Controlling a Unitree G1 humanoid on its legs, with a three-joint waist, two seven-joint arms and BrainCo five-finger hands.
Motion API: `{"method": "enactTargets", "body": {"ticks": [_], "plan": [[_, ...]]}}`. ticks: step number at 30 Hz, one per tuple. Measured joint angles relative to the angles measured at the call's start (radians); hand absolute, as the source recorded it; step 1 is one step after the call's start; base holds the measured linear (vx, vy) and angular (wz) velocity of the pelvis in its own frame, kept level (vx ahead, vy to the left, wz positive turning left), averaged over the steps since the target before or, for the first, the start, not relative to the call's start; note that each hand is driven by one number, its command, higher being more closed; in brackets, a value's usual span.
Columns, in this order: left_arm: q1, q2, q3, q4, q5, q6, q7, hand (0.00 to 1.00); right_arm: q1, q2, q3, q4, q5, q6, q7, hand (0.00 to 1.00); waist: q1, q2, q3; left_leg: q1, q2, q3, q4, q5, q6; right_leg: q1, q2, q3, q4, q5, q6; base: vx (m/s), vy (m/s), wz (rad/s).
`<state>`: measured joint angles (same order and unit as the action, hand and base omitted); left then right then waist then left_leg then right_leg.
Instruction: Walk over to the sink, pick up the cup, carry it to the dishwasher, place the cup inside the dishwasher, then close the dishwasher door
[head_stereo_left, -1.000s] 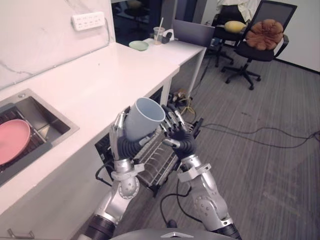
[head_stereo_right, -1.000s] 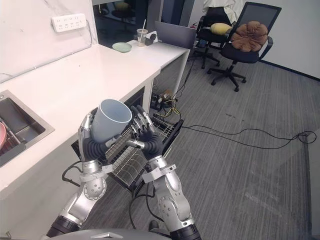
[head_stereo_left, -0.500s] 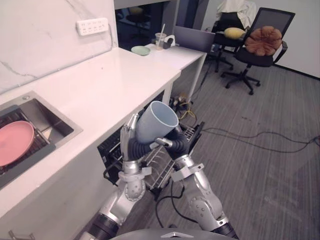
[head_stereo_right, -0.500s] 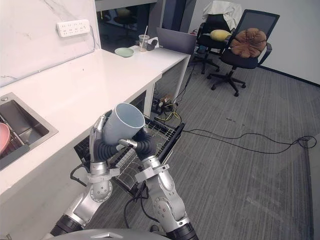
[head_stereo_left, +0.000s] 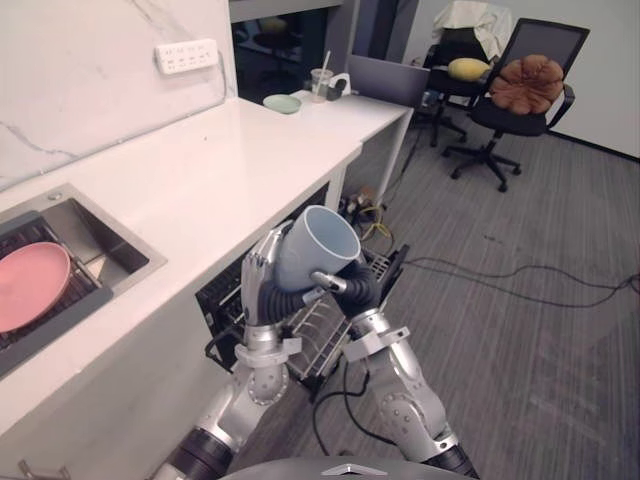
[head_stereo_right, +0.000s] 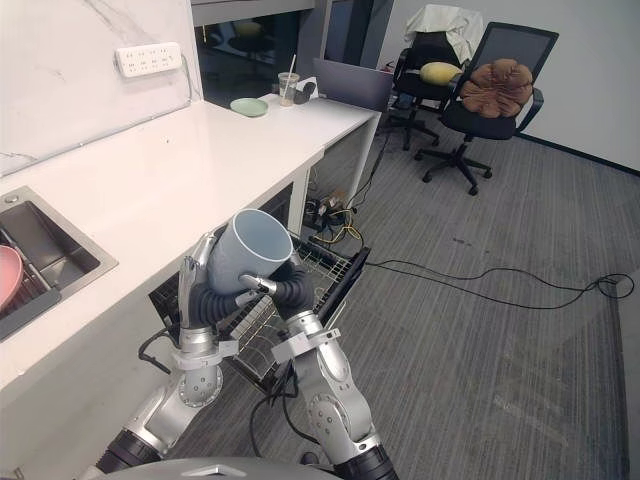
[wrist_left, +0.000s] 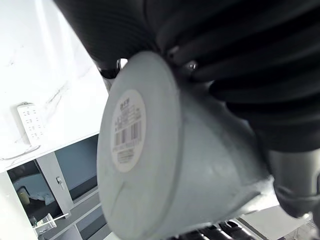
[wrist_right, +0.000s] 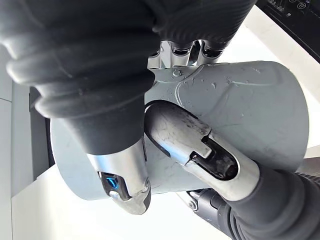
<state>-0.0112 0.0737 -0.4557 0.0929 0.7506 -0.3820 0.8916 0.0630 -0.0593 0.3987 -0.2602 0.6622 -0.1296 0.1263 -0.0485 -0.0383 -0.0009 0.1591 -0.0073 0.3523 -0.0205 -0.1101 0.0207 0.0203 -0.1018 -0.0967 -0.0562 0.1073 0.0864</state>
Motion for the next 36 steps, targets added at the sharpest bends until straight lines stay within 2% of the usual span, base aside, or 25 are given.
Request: {"method": "enactTargets", "body": {"ticks": [8,9,18,30,36], "plan": [[0.0,0.005,0.002,0.0,-0.004,0.003,0.004,1.0,-0.02,-0.011,0.011,-0.001,-0.003,-0.004,-0.034,1.0,-0.001,0.0,-0.001,-0.001,0.0,0.001,0.0,0.0,0.0,-0.001,0.0,0.001,-0.001,0.0,0.0,-0.03,-0.015,0.0],[0.0,0.005,0.002,0.0,-0.005,0.004,0.004,0.0,-0.02,-0.011,0.012,-0.001,-0.004,-0.005,-0.04,1.0,0.0,0.0,-0.001,-0.001,0.0,0.001,0.0,0.0,0.0,-0.002,0.0,0.001,-0.001,0.0,0.0,-0.03,-0.02,0.0],[0.004,0.005,-0.038,0.003,-0.074,-0.002,-0.049,0.0,-0.045,-0.006,-0.007,-0.003,-0.042,-0.016,-0.099,1.0,-0.002,-0.001,-0.001,0.0,-0.001,0.001,0.002,0.001,0.001,-0.006,-0.001,0.002,0.0,0.001,0.001,0.0,0.0,0.0],[0.007,0.004,-0.013,0.003,-0.161,0.039,-0.067,0.0,-0.04,0.017,-0.037,-0.004,-0.061,-0.02,-0.159,1.0,-0.004,0.0,-0.001,0.001,-0.001,0.002,0.001,0.001,0.001,-0.006,-0.001,0.002,-0.001,0.001,0.001,0.0,0.0,0.0],[0.044,-0.005,0.056,0.008,-0.252,0.068,-0.077,0.0,-0.033,0.051,-0.126,-0.002,-0.069,-0.066,-0.239,1.0,-0.008,0.002,0.001,0.002,-0.001,0.002,0.001,0.001,0.001,-0.005,-0.001,0.001,-0.001,0.001,0.001,0.0,0.0,0.0]]}}
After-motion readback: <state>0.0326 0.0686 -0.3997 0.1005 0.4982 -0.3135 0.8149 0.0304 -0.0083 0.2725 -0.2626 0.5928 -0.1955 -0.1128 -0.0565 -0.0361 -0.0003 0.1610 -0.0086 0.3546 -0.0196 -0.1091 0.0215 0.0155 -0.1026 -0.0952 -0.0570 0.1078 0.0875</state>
